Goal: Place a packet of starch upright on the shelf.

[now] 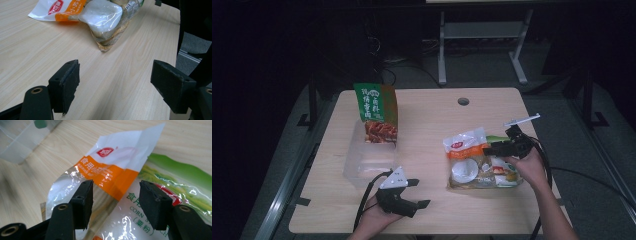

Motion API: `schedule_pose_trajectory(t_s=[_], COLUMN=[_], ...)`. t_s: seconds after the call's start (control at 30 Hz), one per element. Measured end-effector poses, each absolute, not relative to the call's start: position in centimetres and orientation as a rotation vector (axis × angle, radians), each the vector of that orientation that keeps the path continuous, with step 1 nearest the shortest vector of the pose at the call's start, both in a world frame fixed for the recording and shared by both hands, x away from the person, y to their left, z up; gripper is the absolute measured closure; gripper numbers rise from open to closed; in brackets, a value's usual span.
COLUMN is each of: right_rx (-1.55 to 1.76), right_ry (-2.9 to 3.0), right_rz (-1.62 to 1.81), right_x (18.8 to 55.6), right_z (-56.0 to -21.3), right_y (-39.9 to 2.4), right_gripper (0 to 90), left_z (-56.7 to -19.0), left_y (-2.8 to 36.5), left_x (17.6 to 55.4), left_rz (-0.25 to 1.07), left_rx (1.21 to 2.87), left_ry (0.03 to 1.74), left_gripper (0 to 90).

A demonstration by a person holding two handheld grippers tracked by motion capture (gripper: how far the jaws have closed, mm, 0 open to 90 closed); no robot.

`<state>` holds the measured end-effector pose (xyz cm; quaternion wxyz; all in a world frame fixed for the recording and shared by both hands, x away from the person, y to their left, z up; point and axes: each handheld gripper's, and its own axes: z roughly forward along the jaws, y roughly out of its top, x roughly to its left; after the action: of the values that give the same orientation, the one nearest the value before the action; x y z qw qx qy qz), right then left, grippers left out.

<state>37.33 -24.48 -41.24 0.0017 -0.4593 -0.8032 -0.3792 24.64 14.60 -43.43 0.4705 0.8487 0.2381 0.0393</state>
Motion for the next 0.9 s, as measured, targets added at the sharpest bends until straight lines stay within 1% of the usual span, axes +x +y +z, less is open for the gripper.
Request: schedule_pose_trajectory(t_s=[0.13,0.17,0.2,0.23,0.27,0.3,0.47,0.5,0.53,0.6,0.9], right_rx=[-1.45,-1.446,-1.443,-1.443,-1.443,-1.434,-1.396,-1.396,-1.381,-1.355,-1.247], right_ry=[-2.51,-2.502,-2.498,-2.498,-2.493,-2.492,-2.47,-2.47,-2.473,-2.475,-2.492], right_rz=[-1.161,-1.154,-1.15,-1.15,-1.146,-1.136,-1.145,-1.145,-1.154,-1.175,-1.307], right_x=[37.7,37.9,38.0,38.0,38.1,38.2,38.3,38.3,38.2,37.9,36.2], right_z=[-41.9,-42.1,-42.1,-42.1,-42.2,-42.4,-42.9,-42.9,-42.7,-42.3,-40.9], right_y=[-24.4,-24.2,-24.1,-24.1,-23.9,-23.6,-23.0,-23.0,-22.8,-22.6,-21.8], right_gripper=[48.0,52.4,54.8,54.8,58.2,65.2,81.9,81.9,87.9,89.5,90.0], left_z=[-43.5,-43.5,-43.5,-43.5,-43.6,-43.6,-43.8,-43.8,-43.8,-43.9,-43.8], left_y=[14.5,14.5,14.5,14.5,14.4,14.3,14.0,14.0,13.9,13.8,13.3], left_x=[24.7,24.7,24.7,24.7,24.8,24.8,24.8,24.8,24.9,25.0,25.5], left_rz=[0.096,0.094,0.091,0.091,0.089,0.084,0.071,0.071,0.068,0.061,0.029], left_rx=[2.082,2.081,2.078,2.078,2.08,2.08,2.081,2.081,2.085,2.083,2.052], left_ry=[0.58,0.583,0.586,0.586,0.585,0.585,0.582,0.582,0.579,0.581,0.612], left_gripper=[22.9,22.9,23.0,22.9,22.9,23.0,23.0,23.0,22.9,23.0,23.0])
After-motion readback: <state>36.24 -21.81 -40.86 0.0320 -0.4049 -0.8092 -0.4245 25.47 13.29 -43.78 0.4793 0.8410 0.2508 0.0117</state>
